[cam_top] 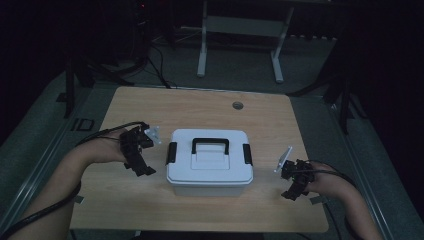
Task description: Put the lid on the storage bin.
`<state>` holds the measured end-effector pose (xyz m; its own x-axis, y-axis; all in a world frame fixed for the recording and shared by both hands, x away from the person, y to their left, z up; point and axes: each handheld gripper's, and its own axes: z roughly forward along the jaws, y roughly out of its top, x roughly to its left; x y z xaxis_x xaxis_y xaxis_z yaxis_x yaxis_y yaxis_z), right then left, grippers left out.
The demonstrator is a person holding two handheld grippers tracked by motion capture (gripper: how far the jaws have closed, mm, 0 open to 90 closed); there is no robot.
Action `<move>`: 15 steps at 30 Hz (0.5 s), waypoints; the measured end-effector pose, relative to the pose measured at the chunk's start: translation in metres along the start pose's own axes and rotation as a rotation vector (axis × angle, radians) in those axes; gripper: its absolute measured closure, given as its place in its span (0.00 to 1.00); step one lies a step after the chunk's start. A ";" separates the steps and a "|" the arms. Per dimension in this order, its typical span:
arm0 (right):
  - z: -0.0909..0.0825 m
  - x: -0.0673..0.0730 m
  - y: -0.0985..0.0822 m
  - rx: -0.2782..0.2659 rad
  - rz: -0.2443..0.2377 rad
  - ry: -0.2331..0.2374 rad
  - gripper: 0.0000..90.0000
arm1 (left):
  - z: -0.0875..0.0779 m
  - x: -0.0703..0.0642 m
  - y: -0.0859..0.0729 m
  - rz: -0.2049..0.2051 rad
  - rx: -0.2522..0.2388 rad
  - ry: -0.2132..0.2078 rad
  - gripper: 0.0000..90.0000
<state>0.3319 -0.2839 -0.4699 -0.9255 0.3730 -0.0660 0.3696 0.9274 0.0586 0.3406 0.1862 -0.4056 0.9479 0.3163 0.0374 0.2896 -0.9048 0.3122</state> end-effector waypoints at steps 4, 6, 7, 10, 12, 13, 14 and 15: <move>-0.001 0.000 0.000 -0.006 0.002 -0.005 0.20 | 0.001 0.000 -0.013 -0.025 -0.013 -0.005 0.02; -0.002 -0.001 0.001 -0.012 0.005 -0.005 0.20 | 0.001 -0.001 -0.018 -0.034 -0.022 -0.001 0.02; -0.002 -0.001 0.001 -0.012 0.004 -0.007 0.20 | 0.001 -0.002 -0.021 -0.038 -0.025 -0.004 0.02; -0.002 -0.001 0.001 -0.012 0.004 -0.010 0.20 | 0.004 -0.004 -0.028 -0.045 -0.007 0.001 0.02; -0.002 -0.001 0.000 -0.016 0.004 -0.009 0.20 | 0.006 -0.006 -0.034 -0.052 -0.012 -0.004 0.02; -0.002 -0.001 0.000 -0.018 0.005 -0.008 0.20 | 0.007 -0.007 -0.036 -0.050 -0.008 -0.003 0.02; -0.002 -0.001 0.000 -0.019 0.006 -0.009 0.20 | 0.009 -0.008 -0.038 -0.053 -0.007 -0.008 0.02; -0.001 -0.001 0.001 -0.020 0.012 -0.008 0.20 | 0.010 -0.009 -0.041 -0.059 -0.008 -0.005 0.02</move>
<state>0.3329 -0.2839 -0.4685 -0.9202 0.3846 -0.0733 0.3791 0.9220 0.0790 0.3220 0.2173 -0.4283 0.9300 0.3673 0.0140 0.3437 -0.8825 0.3209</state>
